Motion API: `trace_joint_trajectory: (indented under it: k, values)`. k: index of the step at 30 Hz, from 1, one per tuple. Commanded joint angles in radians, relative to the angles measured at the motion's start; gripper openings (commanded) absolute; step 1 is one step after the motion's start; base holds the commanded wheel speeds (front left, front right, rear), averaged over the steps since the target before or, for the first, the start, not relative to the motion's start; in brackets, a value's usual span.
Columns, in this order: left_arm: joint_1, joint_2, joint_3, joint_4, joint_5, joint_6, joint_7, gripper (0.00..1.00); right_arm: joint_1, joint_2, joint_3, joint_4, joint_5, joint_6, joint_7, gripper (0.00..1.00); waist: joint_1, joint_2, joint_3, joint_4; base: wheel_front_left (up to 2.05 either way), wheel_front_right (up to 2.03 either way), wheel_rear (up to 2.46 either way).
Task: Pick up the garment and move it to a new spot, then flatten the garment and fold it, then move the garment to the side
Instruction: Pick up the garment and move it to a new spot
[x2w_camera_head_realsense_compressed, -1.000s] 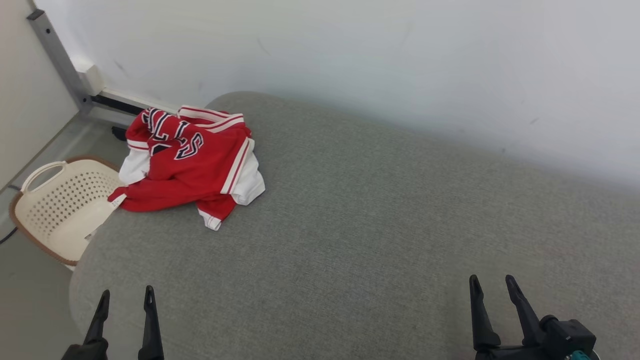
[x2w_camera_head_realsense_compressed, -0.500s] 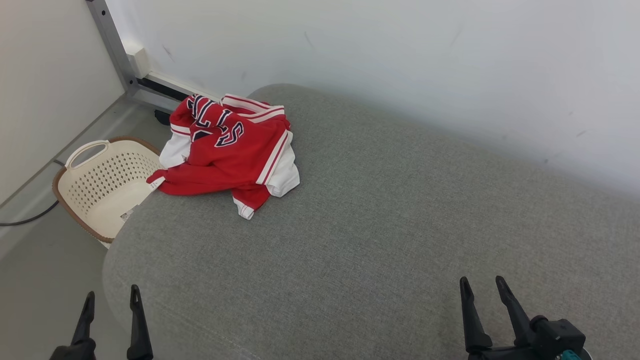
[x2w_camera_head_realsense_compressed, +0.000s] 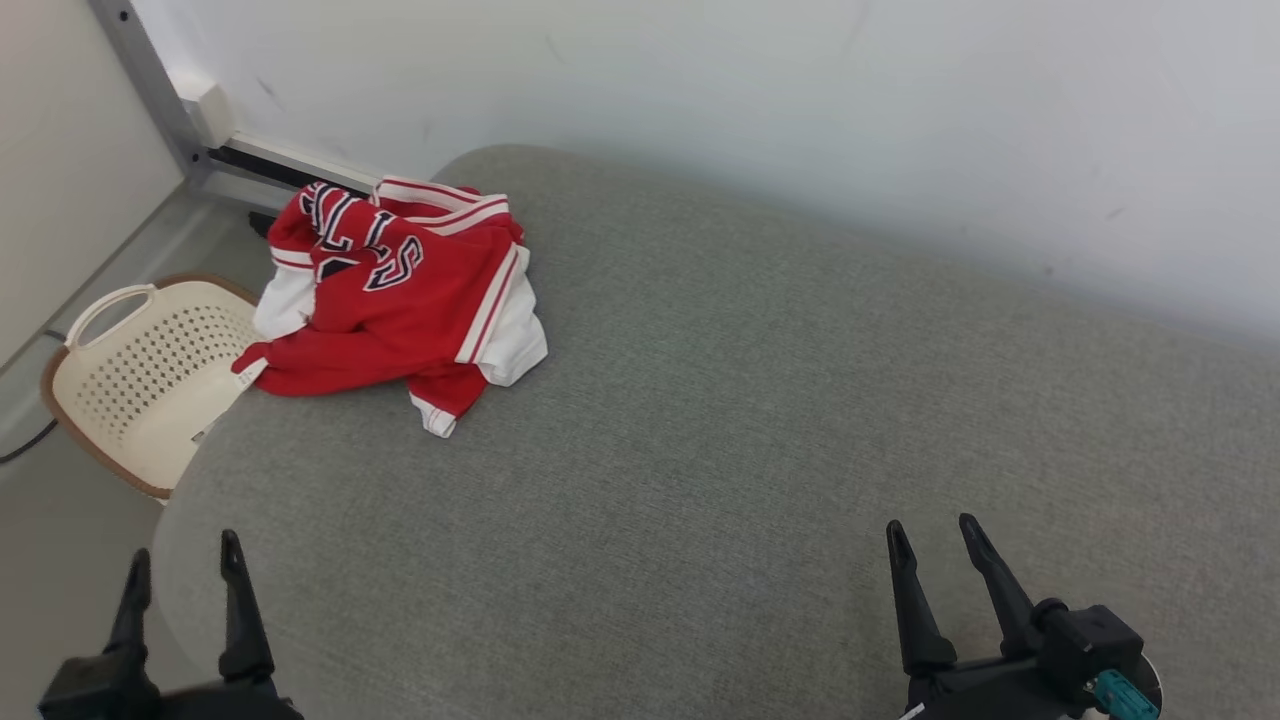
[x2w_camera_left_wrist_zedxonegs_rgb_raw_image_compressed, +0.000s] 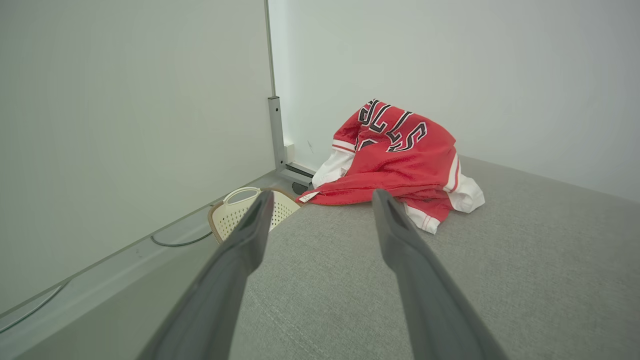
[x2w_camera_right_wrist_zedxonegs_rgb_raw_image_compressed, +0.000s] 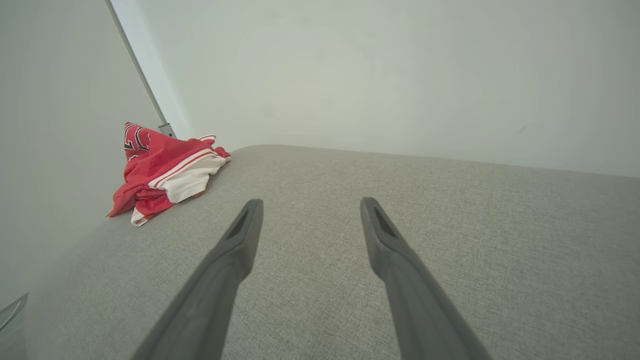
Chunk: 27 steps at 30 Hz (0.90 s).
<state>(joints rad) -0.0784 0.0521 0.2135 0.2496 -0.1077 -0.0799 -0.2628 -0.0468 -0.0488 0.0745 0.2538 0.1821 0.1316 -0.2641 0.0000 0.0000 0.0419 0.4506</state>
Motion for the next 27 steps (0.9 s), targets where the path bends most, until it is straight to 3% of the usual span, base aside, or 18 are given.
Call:
trace_joint_trajectory:
  k: [1,15,27]
  values:
    - [-0.025,0.003,0.011,0.007,-0.003,-0.003,-0.004,1.0,-0.012,-0.003,0.001,0.0,-0.004,-0.002,0.0,1.0,0.0,0.0,0.034,-0.047,0.0,0.0,0.0]
    - [-0.32,0.103,0.129,0.116,-0.071,-0.033,-0.004,1.0,-0.142,-0.003,0.018,-0.042,-0.043,-0.002,0.0,1.0,0.0,0.0,0.218,-0.26,0.0,0.0,0.0]
    - [-0.554,0.221,0.122,0.312,-0.126,-0.045,0.008,1.0,-0.225,-0.002,0.032,-0.069,-0.025,-0.002,0.0,1.0,0.0,0.0,0.344,-0.364,0.0,0.0,0.0]
